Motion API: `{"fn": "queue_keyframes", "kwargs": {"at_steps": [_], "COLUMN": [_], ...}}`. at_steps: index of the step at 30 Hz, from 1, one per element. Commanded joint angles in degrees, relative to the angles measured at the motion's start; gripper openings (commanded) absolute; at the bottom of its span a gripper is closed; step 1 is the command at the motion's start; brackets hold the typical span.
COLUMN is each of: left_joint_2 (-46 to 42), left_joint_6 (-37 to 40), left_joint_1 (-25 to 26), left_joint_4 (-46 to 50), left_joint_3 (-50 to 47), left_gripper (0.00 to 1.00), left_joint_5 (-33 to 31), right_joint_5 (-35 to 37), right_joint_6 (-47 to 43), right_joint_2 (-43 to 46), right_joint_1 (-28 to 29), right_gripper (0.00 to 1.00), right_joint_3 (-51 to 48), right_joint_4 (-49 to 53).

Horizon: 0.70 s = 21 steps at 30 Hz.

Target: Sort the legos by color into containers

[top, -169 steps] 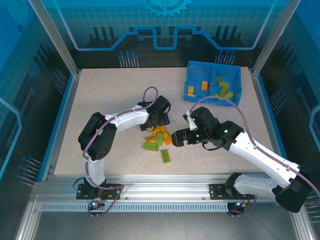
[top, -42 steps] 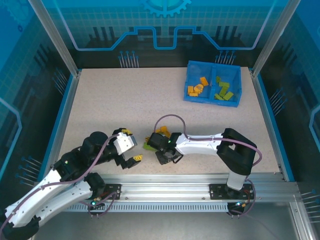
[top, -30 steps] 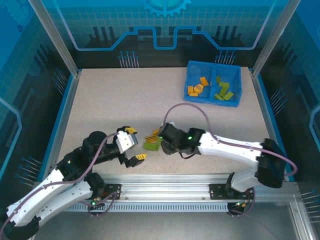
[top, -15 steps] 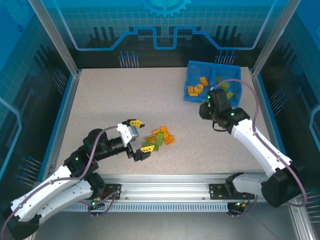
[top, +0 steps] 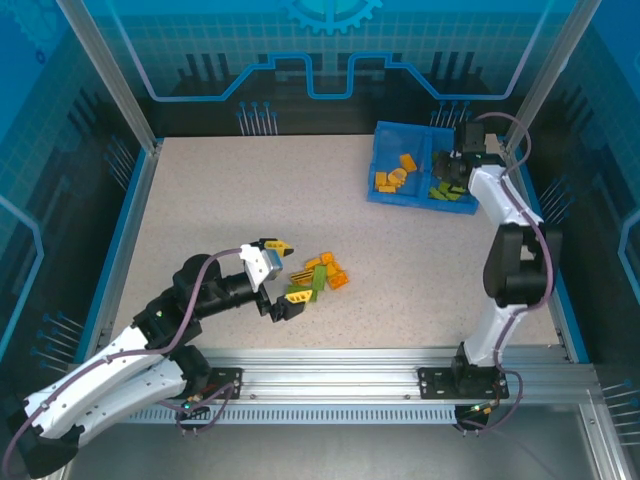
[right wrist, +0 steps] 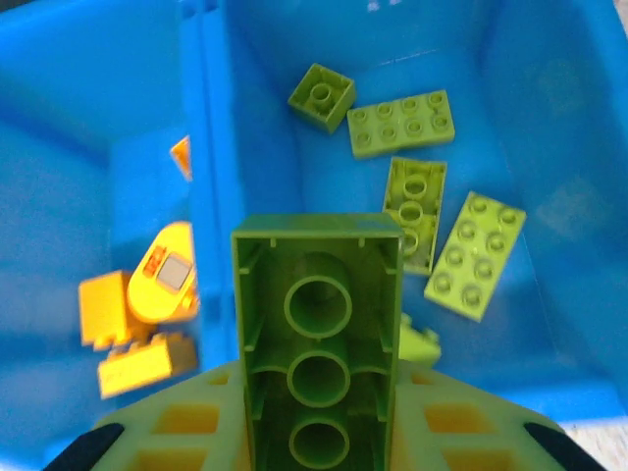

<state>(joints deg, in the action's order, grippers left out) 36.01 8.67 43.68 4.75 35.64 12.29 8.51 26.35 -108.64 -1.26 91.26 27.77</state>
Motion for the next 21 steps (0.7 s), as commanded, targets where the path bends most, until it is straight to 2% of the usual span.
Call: {"fn": "queue_keyframes", "kwargs": {"at_steps": [1,4,7,11,15,21], "left_joint_2": [-0.1,0.3,1.7,5.2,9.3,16.5], "left_joint_6": [-1.4,-3.8,-9.1,-15.6,-21.9,-32.0], "left_joint_1": [0.5,0.4,0.5,0.4,0.4,-0.2], "left_joint_4": [1.1,1.8,3.7,7.6,11.3,17.7], "left_joint_3": [2.4,2.6,3.8,6.7,10.0,13.0], "left_gripper": [0.99,0.99,0.99,0.99,0.99,0.99], "left_joint_5": [-1.5,-3.5,-9.0,-13.7,-17.8,-27.6], "right_joint_5": [-2.8,-3.7,-4.4,-5.3,-5.0,-7.0], "right_joint_6": [0.8,0.4,1.0,1.6,1.4,1.5], "right_joint_2": [-7.1,-15.0,-20.9,-24.3,-22.2,-14.8], "right_joint_1": [-2.3,-2.8,-3.2,-3.2,-3.2,-3.2], "right_gripper": [0.28,0.29,0.36,0.44,0.47,0.49], "right_joint_3": [7.9,17.3,25.0,31.8,31.2,23.3], "right_joint_4": [3.4,8.6,12.9,17.1,17.5,15.7]}}
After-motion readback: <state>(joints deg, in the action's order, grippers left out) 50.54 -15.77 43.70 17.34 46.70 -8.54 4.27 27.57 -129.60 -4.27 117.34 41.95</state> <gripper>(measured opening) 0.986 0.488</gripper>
